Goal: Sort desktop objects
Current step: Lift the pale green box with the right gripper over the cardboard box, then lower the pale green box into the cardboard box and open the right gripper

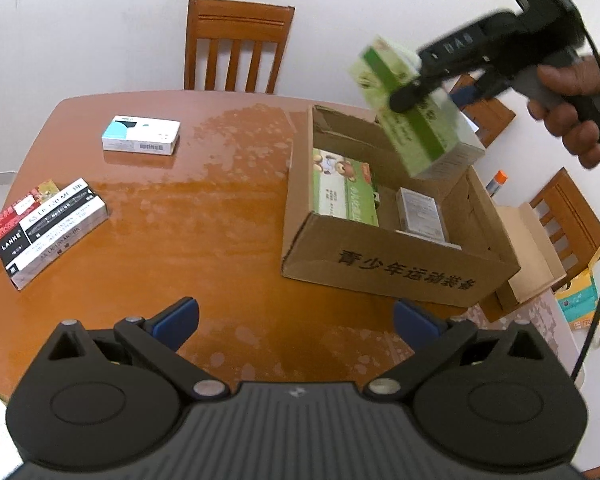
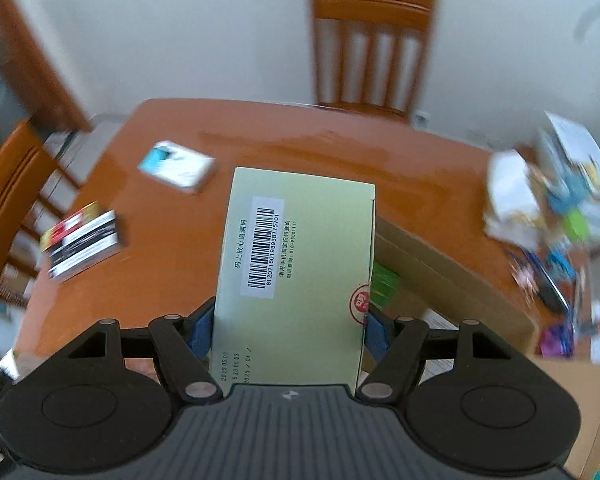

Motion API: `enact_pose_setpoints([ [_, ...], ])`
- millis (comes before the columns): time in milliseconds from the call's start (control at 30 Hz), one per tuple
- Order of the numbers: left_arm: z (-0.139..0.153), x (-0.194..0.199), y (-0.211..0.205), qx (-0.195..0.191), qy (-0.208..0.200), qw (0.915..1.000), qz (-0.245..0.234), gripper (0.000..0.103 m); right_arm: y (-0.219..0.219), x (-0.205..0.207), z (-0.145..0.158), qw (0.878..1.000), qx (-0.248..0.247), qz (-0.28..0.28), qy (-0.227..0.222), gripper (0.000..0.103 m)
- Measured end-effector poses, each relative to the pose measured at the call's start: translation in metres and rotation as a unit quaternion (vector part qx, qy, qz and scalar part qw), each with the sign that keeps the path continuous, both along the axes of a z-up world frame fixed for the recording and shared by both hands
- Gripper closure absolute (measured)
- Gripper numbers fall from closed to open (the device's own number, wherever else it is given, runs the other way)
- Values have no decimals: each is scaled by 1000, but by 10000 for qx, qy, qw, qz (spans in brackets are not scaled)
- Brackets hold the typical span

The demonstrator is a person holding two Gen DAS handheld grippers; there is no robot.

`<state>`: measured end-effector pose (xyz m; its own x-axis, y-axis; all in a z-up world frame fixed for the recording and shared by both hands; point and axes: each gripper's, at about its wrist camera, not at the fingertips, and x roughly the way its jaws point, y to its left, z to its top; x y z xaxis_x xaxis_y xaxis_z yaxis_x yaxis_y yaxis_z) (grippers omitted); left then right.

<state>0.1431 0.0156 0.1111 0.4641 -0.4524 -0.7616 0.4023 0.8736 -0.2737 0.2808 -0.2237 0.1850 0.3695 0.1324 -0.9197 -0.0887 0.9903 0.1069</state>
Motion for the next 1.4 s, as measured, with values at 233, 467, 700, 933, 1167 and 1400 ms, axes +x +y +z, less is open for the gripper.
enact_pose_setpoints([
  [233,-5,2,-18,77,98,9999,-80,0,-51,-7,-62,9961,-92,-752,458,27],
  [467,-9,7,-30,145,114,9998,-90,0,-59,-16,-114,9910,-110,-1056,811,27],
  [700,-12,11,-40,178,87,9998,-81,0,-45,-25,-128,9876,-29,-1292,892,27],
  [933,-8,16,-45,-247,-6,9996,-142,0,-39,-23,-137,9850,44,-1439,947,27],
  [1167,-4,25,-64,-460,-248,9985,-193,0,-38,-22,-142,9841,47,-1495,961,27],
  [1400,-4,35,-81,-471,-351,9982,-145,0,-37,-24,-147,9821,160,-1557,1049,23],
])
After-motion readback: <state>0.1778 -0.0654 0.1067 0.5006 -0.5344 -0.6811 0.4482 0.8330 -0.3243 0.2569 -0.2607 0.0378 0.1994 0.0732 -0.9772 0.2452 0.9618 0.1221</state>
